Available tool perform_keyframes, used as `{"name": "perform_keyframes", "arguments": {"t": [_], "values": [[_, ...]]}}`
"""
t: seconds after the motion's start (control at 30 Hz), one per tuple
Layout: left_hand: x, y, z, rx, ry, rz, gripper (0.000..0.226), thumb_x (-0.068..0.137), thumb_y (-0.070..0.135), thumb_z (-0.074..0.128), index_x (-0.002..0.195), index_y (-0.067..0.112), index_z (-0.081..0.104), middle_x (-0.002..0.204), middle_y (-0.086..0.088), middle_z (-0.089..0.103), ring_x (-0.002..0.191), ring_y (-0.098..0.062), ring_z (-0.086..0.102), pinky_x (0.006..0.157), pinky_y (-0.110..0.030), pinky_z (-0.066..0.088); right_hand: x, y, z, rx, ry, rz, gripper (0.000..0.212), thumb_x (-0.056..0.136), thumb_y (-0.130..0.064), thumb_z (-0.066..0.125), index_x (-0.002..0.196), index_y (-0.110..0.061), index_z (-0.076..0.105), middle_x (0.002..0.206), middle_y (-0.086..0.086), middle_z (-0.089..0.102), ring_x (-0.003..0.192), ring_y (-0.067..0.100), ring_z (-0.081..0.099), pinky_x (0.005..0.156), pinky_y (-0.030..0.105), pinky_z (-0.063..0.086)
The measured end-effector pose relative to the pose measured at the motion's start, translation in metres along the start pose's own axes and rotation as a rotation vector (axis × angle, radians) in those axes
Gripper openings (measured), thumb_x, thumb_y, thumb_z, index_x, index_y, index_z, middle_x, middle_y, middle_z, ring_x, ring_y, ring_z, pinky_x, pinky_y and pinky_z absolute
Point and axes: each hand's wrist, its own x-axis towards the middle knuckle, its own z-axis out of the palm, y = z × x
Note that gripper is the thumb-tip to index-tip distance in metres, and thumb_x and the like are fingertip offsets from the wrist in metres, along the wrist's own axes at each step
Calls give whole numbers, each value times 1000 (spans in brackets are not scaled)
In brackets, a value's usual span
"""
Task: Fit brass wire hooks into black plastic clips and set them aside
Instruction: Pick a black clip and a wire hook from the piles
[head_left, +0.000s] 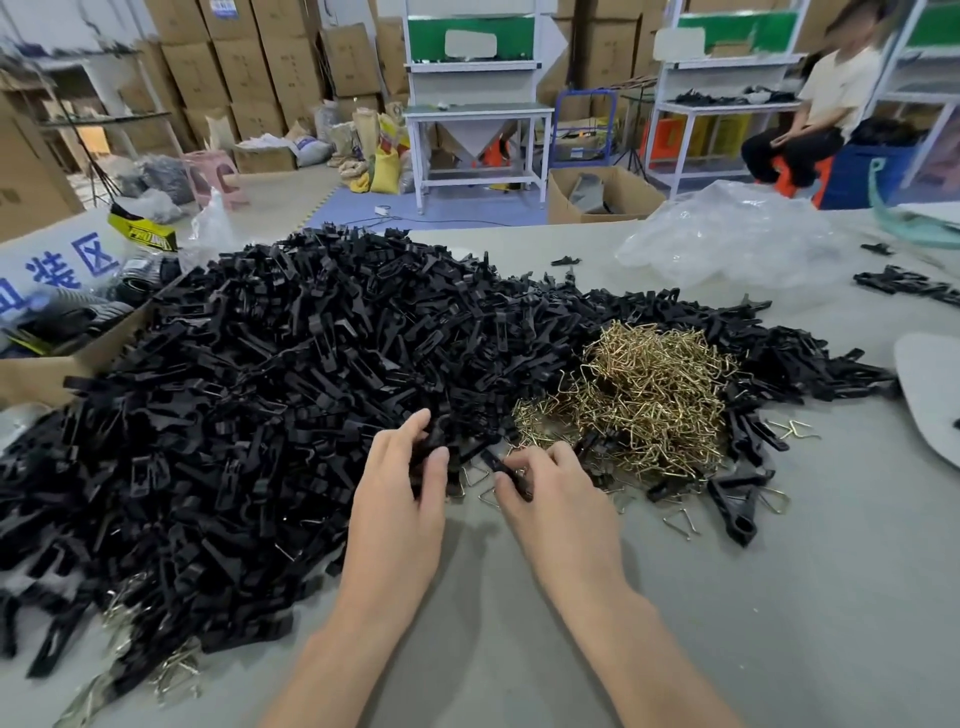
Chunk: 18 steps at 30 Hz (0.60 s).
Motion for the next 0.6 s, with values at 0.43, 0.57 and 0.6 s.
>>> {"name": "perform_keyframes", "arguments": {"t": [0.43, 0.57, 0.6], "values": [[-3, 4, 5, -265, -148, -77, 32, 99, 30, 56, 119, 55, 57, 82, 11, 67, 64, -2, 56, 61, -10, 43, 0, 15, -19, 834, -127, -37, 15, 97, -29, 66, 109, -34, 74, 77, -27, 65, 67, -2, 59, 63, 13, 45], [-4, 10, 2, -362, -238, -101, 34, 104, 24, 47, 128, 45, 58, 93, 20, 70, 82, 1, 63, 74, -8, 45, 0, 11, -21, 1117, -247, 5, 18, 100, -17, 61, 113, -23, 73, 91, -7, 74, 86, 11, 71, 65, 25, 58], [-5, 12, 1, -372, -257, -94, 35, 104, 21, 46, 128, 42, 59, 94, 21, 70, 83, 1, 63, 75, -8, 45, 0, 10, -21, 1183, -254, 21, 18, 101, -14, 60, 113, -19, 72, 94, -3, 75, 87, 14, 72, 68, 26, 59]]}}
